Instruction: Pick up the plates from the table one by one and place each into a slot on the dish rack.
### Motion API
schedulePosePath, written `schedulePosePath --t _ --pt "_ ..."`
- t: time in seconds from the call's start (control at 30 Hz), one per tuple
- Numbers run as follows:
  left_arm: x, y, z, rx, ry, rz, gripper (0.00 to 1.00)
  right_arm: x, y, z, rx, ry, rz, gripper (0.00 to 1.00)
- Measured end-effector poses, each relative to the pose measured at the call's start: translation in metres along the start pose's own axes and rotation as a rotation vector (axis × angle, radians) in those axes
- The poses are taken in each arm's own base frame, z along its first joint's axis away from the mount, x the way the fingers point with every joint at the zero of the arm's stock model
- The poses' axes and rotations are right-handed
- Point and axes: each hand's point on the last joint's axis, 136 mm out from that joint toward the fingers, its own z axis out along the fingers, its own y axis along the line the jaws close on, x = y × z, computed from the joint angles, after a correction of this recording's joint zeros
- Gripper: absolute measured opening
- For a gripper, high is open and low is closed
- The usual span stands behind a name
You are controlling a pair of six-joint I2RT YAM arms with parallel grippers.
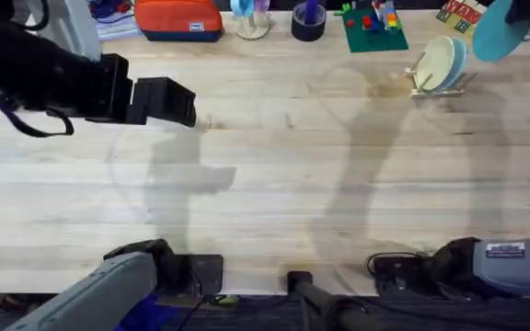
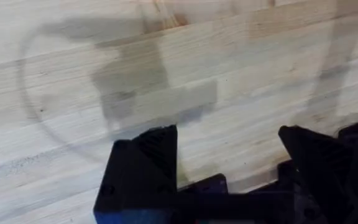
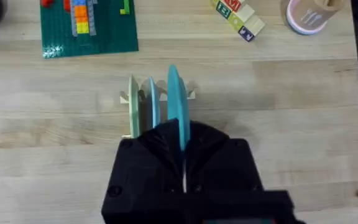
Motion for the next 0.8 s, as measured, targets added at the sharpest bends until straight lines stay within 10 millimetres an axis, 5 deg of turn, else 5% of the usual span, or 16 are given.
schedulePosePath --t 0.8 --pt "0.000 0.000 0.000 0.000 0.000 0.000 0.994 0.015 0.000 0.031 -0.021 0.066 0.009 0.030"
